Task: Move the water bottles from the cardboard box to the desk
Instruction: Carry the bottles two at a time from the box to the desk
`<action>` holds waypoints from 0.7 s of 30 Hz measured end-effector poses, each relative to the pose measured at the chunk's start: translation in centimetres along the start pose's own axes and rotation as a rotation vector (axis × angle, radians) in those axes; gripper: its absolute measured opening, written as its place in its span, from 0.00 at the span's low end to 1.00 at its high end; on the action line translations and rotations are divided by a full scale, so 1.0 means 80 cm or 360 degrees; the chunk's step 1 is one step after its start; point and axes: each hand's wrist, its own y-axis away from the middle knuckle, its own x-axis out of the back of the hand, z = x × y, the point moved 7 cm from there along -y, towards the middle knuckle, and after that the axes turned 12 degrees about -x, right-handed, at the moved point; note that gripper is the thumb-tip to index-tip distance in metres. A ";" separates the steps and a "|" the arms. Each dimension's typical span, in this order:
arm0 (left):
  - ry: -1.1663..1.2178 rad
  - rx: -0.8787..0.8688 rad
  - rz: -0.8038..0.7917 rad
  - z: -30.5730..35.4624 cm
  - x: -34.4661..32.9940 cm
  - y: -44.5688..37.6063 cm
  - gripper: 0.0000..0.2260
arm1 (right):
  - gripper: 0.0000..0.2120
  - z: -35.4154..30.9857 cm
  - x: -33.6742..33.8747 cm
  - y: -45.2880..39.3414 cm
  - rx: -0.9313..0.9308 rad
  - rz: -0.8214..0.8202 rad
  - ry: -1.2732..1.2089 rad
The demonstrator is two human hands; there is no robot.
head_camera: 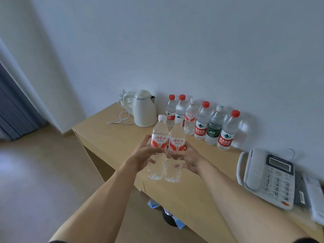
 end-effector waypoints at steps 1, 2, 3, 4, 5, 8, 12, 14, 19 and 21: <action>-0.0003 0.0004 -0.0008 0.001 0.002 -0.013 0.30 | 0.39 -0.008 0.001 -0.011 0.0000 0.0007 0.0007; -0.0002 0.0011 -0.0020 0.002 0.004 -0.025 0.29 | 0.39 -0.014 0.003 -0.020 -0.0004 0.0017 0.0013; 0.0003 0.0019 -0.0032 0.002 0.005 -0.036 0.29 | 0.38 -0.018 0.005 -0.028 -0.0013 0.0030 0.0014; 0.0014 0.0030 -0.0045 0.001 0.006 -0.047 0.29 | 0.37 -0.021 0.008 -0.037 -0.0025 0.0040 0.0011; 0.0026 0.0036 -0.0057 0.000 0.005 -0.058 0.30 | 0.36 -0.024 0.012 -0.045 -0.0032 0.0050 0.0005; 0.0052 0.0043 -0.0125 0.001 0.004 -0.091 0.35 | 0.35 -0.036 0.023 -0.065 -0.0025 0.0112 -0.0002; 0.0035 0.0066 -0.0300 -0.004 0.006 -0.137 0.35 | 0.37 -0.042 0.035 -0.088 -0.0036 0.0225 -0.0034; 0.0033 0.0061 -0.0385 -0.007 0.007 -0.162 0.35 | 0.38 -0.045 0.040 -0.102 -0.0034 0.0286 -0.0074; 0.0060 0.0070 -0.0623 -0.008 0.029 -0.220 0.37 | 0.35 -0.057 0.032 -0.135 -0.0007 0.0553 -0.0154; 0.0120 0.0063 -0.0672 -0.009 0.035 -0.233 0.39 | 0.34 -0.061 0.029 -0.142 0.0015 0.0630 -0.0159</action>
